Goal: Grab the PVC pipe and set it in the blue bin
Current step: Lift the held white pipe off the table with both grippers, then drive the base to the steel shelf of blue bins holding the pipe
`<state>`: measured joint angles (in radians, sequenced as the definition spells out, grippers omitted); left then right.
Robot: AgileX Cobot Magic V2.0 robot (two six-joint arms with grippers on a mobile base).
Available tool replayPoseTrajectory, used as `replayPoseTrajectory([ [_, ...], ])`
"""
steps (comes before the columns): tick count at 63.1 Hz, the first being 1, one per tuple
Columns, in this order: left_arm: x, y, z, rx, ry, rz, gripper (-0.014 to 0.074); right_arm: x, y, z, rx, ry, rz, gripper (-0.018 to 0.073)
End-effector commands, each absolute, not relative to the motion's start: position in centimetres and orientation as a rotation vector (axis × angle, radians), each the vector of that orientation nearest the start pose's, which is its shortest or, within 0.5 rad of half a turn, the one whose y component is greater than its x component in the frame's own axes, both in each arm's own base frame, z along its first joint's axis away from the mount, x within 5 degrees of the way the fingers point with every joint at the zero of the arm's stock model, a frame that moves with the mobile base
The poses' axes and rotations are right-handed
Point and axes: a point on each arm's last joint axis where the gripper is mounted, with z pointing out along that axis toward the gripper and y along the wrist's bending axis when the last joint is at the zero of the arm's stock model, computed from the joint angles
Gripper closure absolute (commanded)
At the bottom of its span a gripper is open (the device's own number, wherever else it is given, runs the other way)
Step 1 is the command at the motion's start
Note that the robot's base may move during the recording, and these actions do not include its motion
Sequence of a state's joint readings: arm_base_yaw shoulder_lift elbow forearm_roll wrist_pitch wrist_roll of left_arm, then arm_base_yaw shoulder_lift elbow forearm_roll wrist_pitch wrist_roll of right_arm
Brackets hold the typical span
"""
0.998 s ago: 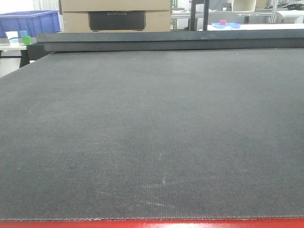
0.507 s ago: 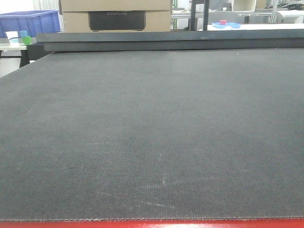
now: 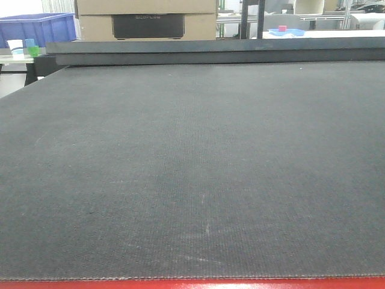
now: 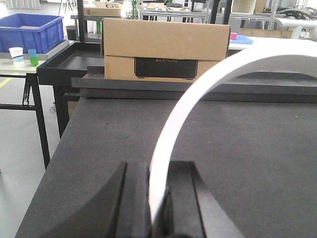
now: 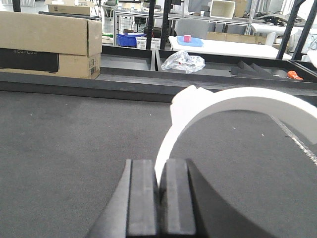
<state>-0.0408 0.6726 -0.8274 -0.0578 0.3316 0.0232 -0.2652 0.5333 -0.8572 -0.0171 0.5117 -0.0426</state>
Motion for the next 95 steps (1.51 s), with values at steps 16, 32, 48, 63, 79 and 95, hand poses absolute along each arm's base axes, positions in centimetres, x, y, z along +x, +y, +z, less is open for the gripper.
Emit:
replayPoseTrajectory([
  [16,13.01,-0.76,40.62,0.012,1.621,-0.088,0.0707,8.20,-2.32,41.61,0.175,1.631,-0.258,0.0727],
  [32,13.01,-0.76,40.62,0.012,1.621,-0.088,0.0707,8.20,-2.32,41.61,0.175,1.631,-0.258,0.0727],
  [48,13.01,-0.76,40.62,0.012,1.621,-0.088,0.0707,8.20,-2.32,41.61,0.175,1.631,-0.258,0.0727],
  [63,13.01,-0.76,40.62,0.012,1.621,-0.088,0.0707,8.20,-2.32,41.61,0.175,1.631,-0.258,0.0727],
  [79,13.01,-0.76,40.64,0.012,1.619,-0.088,0.0707,8.20,-2.32,41.61,0.175,1.631,-0.258,0.0727],
  [95,13.01,-0.76,40.64,0.012,1.619,-0.088,0.0707,8.20,-2.32,41.61,0.175,1.631,-0.258,0.0727],
])
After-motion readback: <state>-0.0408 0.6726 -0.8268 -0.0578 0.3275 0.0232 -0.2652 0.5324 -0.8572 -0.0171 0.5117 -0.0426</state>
